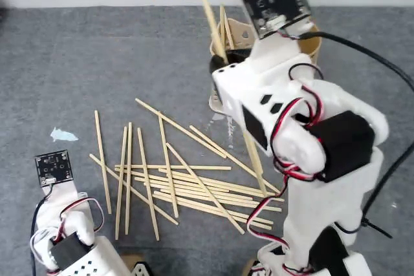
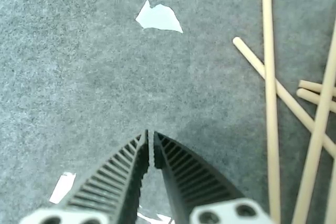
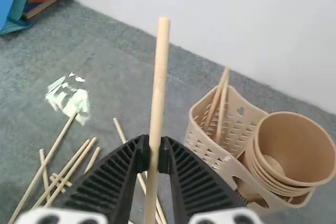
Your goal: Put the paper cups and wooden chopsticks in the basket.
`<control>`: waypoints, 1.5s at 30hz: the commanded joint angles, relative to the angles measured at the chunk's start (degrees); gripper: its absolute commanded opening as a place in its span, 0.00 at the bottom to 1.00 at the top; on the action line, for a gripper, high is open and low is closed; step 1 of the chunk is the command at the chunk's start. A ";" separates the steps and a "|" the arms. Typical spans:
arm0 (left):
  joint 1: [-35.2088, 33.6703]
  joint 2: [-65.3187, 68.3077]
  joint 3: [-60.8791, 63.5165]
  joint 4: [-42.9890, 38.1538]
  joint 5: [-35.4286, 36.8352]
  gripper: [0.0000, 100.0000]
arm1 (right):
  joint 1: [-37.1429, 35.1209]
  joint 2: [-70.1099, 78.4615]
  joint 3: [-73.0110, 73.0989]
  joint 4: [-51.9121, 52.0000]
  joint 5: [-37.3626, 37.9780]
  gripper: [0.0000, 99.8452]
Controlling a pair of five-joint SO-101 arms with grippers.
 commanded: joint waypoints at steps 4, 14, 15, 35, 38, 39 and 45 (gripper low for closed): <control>0.09 -0.88 -0.40 -1.23 0.44 0.02 | 0.57 -1.80 2.02 2.86 -0.53 0.01; 0.09 -0.88 -0.40 -1.23 0.44 0.02 | -0.66 -7.60 10.37 2.77 -1.85 0.01; 0.09 -0.88 -0.40 -1.23 0.44 0.02 | -1.01 -9.36 13.27 1.80 -1.85 0.01; 0.09 -0.88 -0.40 -1.23 0.44 0.02 | 8.84 -23.52 59.25 -78.37 -1.93 0.01; 0.09 -0.88 -0.40 -1.23 0.44 0.02 | 9.71 -20.62 61.19 -88.31 -1.93 0.01; 0.09 -0.88 -0.40 -1.23 0.44 0.02 | 9.98 -19.38 61.54 -91.03 -1.93 0.01; 0.09 -0.88 -0.40 -1.23 0.44 0.02 | 11.56 -10.77 61.80 -104.22 -1.93 0.01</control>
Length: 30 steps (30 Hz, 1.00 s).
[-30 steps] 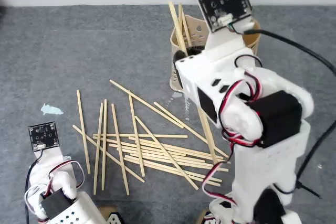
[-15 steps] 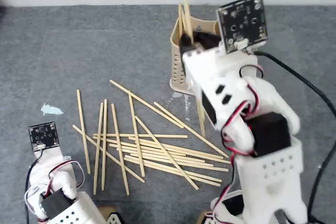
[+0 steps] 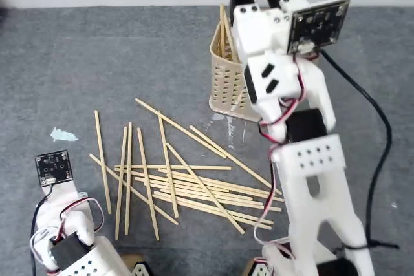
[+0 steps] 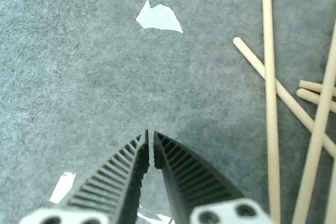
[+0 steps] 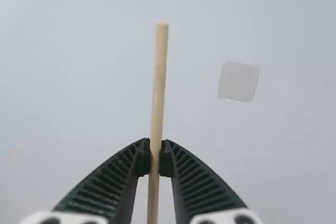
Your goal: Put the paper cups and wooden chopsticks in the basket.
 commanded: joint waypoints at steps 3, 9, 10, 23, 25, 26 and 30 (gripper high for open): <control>0.09 -0.88 -0.40 -1.23 0.44 0.02 | 1.54 6.64 -0.44 -9.71 -0.35 0.01; 0.09 -0.88 -0.31 -1.23 0.44 0.02 | 3.38 12.70 -0.70 -10.59 -0.26 0.01; 0.09 -0.88 -0.31 -1.23 0.44 0.02 | 3.47 13.23 -0.70 -10.59 -0.26 0.01; 0.09 -0.88 -0.31 -1.23 0.44 0.02 | 3.56 11.91 -0.88 2.42 -0.09 0.22; 0.09 -0.88 -0.31 -1.23 0.44 0.02 | 3.21 9.36 -0.88 3.82 -0.09 0.20; 0.09 -0.88 -0.31 -1.23 0.44 0.02 | 2.86 7.78 -0.88 5.32 -0.09 0.19; 0.09 -0.88 -0.31 -1.23 0.44 0.02 | -0.92 1.45 -0.88 17.54 2.64 0.19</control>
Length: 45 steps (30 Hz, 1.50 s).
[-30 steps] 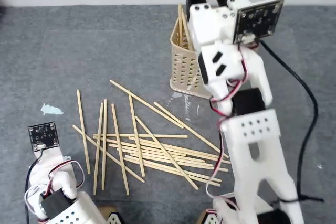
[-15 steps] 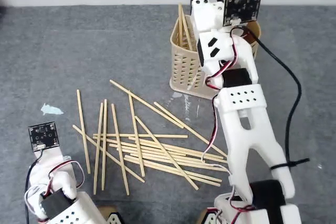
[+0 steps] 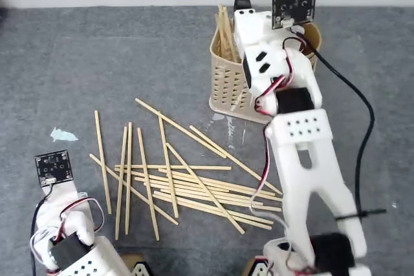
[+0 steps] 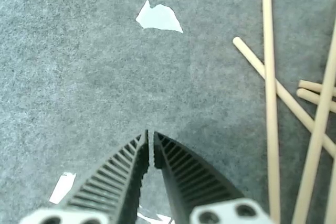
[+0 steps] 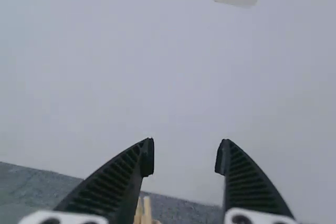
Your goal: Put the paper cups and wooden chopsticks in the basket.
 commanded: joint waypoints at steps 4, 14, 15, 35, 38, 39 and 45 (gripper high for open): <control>0.09 -0.88 -0.31 -1.23 0.44 0.02 | -7.08 -10.51 -0.79 24.92 4.92 0.19; 0.09 -0.88 -0.31 -1.23 0.44 0.02 | -15.43 -5.67 -0.44 51.47 4.57 0.19; 0.09 -0.88 -0.31 -1.23 0.44 0.02 | -15.78 -3.74 -0.44 51.91 4.57 0.19; 0.09 -0.88 -0.31 -1.23 0.44 0.02 | -20.09 29.14 -0.88 40.13 8.70 0.19; 0.09 -0.88 -0.31 -1.23 0.44 0.02 | -20.00 30.99 -0.88 38.37 8.97 0.19; 0.09 -0.88 -0.31 -1.23 0.44 0.02 | -19.82 31.69 -1.14 38.02 9.85 0.19; 0.09 -0.88 -0.31 -1.23 0.44 0.02 | -17.98 38.73 -8.09 39.60 10.99 0.19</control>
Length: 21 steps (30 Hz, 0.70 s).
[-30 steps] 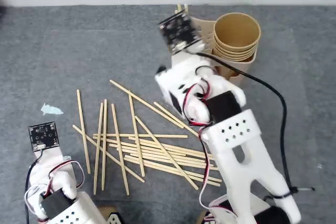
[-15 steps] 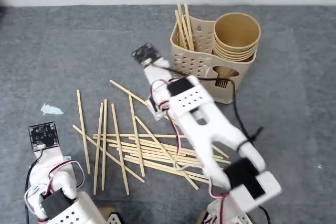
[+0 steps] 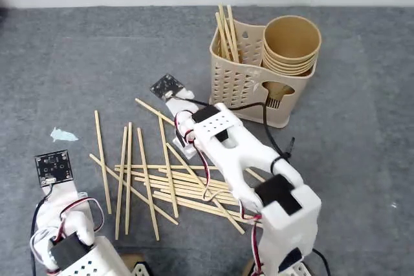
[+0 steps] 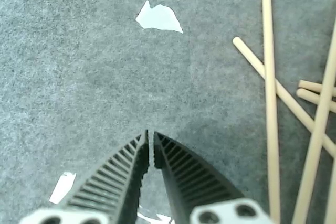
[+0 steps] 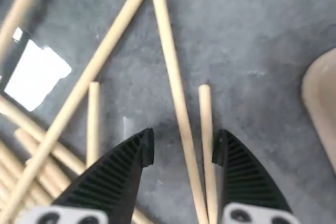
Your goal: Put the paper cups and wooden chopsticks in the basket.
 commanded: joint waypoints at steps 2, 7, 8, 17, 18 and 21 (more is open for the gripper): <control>0.09 -0.88 -0.31 -1.23 0.44 0.02 | 2.24 3.91 -8.97 3.12 0.88 0.19; 0.09 -0.88 -0.31 -1.23 0.44 0.02 | 2.59 9.10 -16.62 12.44 0.88 0.13; 0.09 -0.88 -0.31 -1.23 0.44 0.02 | 2.59 9.63 -17.76 13.76 0.88 0.09; 0.09 -0.88 -0.31 -1.23 0.44 0.02 | 2.33 8.84 -22.86 20.53 0.97 0.01; 0.09 -0.88 -0.31 -1.23 0.44 0.02 | 2.33 7.96 -23.21 20.88 0.97 0.01; 0.09 -0.88 -0.31 -1.23 0.44 0.02 | 2.33 3.82 -23.21 21.05 2.46 0.01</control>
